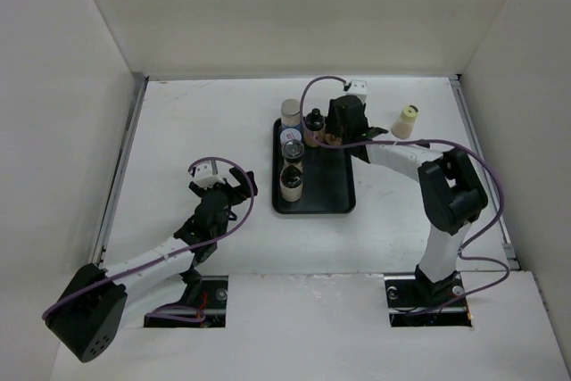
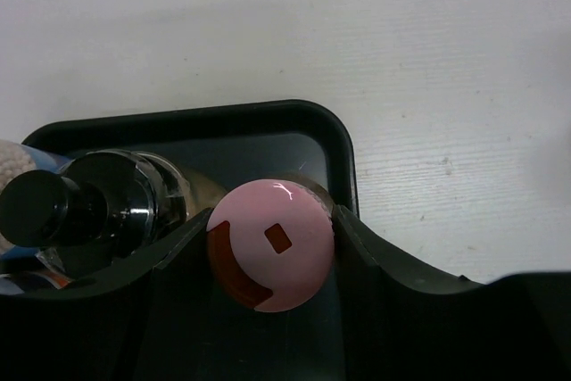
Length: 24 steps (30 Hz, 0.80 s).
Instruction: Organize the condiment bottles
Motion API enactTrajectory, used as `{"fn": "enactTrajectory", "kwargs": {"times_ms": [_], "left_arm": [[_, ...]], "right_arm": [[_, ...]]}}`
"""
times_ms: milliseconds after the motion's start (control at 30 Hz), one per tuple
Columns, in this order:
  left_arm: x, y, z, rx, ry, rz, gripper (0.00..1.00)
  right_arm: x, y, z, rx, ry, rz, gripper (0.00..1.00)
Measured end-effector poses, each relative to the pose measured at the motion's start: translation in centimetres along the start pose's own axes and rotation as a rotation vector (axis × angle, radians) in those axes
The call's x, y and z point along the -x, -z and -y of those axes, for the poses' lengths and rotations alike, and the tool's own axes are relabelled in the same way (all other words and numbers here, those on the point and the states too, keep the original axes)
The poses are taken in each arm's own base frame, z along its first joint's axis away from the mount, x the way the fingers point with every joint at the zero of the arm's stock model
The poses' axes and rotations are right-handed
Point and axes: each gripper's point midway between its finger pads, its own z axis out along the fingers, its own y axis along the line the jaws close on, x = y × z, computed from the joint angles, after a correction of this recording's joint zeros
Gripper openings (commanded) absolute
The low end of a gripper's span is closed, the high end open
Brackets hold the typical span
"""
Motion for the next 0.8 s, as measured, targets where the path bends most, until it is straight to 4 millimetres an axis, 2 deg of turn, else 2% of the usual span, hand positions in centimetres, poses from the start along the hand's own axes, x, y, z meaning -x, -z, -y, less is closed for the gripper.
{"fn": "enactTrajectory", "kwargs": {"times_ms": [133, 233, 400, 467, 533, 667, 733, 800], "left_arm": [[0.0, 0.0, 0.0, -0.001, 0.001, 0.001, 1.0], [0.1, 0.0, 0.0, -0.001, 0.002, 0.003, 1.0], [0.1, 0.0, 0.0, -0.002, 0.002, 0.003, 1.0], [0.1, 0.0, 0.1, -0.003, 0.003, 0.004, 1.0], [0.4, 0.1, 0.2, -0.007, 0.008, 0.011, 1.0], [0.5, 0.1, 0.3, -0.011, 0.012, 0.016, 1.0], [0.5, 0.1, 0.3, -0.011, 0.012, 0.016, 1.0], [0.5, 0.1, 0.3, -0.011, 0.012, 0.015, 1.0]], "right_arm": [[-0.4, -0.5, 0.0, -0.006, -0.002, -0.002, 0.74], [-0.4, -0.5, 0.0, -0.008, -0.005, 0.0, 0.81], [0.6, 0.0, 0.5, -0.01, -0.017, 0.019, 0.81], [1.7, 0.9, 1.5, -0.018, -0.034, 0.038, 0.82], [3.7, 1.8, 3.5, -0.04, -0.066, 0.074, 0.86], [8.2, 2.5, 9.9, -0.149, -0.158, 0.164, 0.94], [9.0, 2.0, 13.9, -0.236, -0.188, 0.179, 0.97], [8.4, 1.4, 16.8, -0.306, -0.199, 0.162, 0.98]]}}
